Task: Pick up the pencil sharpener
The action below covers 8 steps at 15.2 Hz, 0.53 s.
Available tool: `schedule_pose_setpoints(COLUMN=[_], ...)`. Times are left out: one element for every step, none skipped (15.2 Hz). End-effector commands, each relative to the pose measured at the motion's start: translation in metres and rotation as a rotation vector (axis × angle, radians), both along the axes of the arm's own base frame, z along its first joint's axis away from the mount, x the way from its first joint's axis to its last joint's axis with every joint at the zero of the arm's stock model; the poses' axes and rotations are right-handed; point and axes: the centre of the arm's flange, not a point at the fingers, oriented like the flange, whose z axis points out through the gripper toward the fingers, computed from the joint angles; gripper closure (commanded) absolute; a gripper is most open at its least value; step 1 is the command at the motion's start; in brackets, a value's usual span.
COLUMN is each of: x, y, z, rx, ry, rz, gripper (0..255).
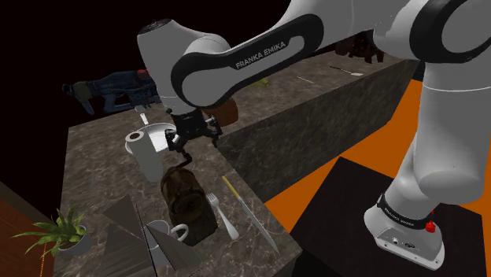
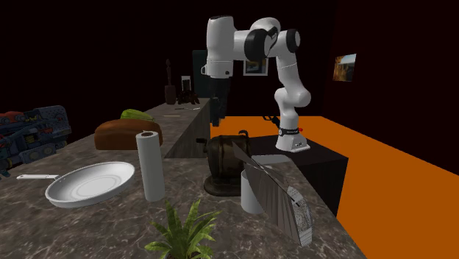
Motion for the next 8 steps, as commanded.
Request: schedule_pose_setpoints(x=[0.02,0.028,0.037,0.046,0.055,0.064,0.067,0.067], y=[0.019,0.027,0.036,0.045,0.053,0.062,0.064,0.064], z=[-0.011,-0.016,-0.022,-0.027,-0.033,-0.038,-0.04,-0.045], rx=[0.001,0.002,0.003,0.004,0.005,0.006,0.006,0.006], ry=[0.006,0.009,0.012,0.015,0.018,0.022,0.023,0.023], rz=[-0.03,-0.043,-0.056,-0.069,-0.083,-0.096,-0.1,-0.1], gripper=[0,0,0,0,0,0,0,0])
